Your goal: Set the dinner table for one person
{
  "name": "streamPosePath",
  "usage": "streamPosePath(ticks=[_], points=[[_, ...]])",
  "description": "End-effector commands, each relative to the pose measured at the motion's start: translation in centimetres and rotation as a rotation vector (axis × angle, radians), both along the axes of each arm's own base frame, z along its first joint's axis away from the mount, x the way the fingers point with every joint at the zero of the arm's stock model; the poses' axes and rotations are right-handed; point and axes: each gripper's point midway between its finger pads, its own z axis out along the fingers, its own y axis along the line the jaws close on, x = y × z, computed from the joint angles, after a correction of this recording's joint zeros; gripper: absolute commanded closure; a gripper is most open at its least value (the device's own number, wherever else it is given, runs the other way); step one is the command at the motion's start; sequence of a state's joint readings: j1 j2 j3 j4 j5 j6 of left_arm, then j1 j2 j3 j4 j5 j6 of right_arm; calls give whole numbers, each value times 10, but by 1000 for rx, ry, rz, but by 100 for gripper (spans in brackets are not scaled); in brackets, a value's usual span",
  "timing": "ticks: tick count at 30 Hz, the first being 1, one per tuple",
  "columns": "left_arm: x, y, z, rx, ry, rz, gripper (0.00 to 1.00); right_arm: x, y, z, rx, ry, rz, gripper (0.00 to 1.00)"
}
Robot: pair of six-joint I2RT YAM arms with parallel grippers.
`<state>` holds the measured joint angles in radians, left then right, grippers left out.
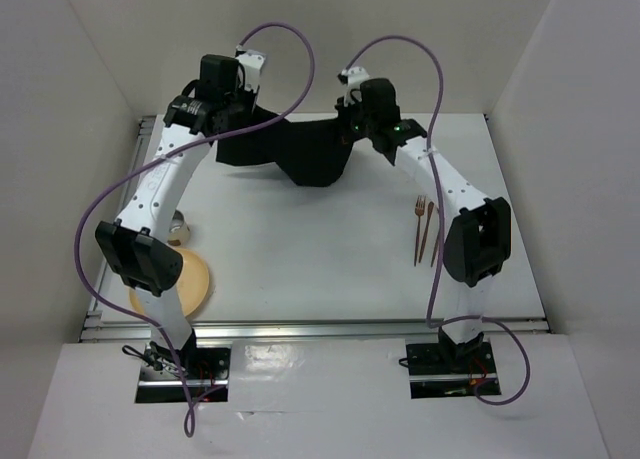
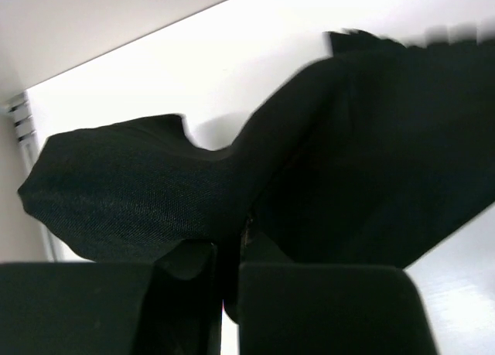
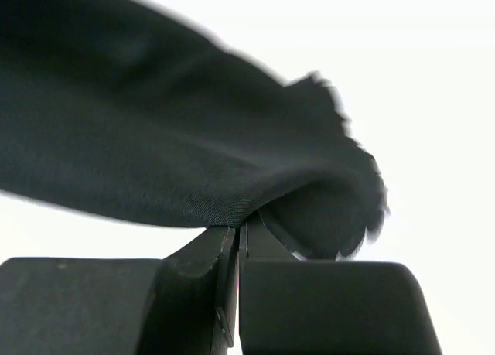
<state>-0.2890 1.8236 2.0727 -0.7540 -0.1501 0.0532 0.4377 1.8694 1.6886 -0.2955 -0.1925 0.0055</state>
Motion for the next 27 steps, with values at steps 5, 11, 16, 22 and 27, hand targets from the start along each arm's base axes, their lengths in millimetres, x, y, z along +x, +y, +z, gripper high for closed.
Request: streamPosePath(ticks=[5,11,16,22,27], points=[[-9,-28,17,-127,-53,-127,100,12,-65,31,-226,-71,-267,100],[-101,-20,-73,-34,308,-300,52,-99,-69,-73,-280,233,-244,34],[-202,14,-147,78,790,-360,0,-185,-69,-111,-177,472,-261,0],[-203,48,-167,36,843,-193,0,-208,-61,-100,61,557,-331,0],[-167,65,-195,4,821,-42,0,-188,-60,-141,86,709,-449,0]])
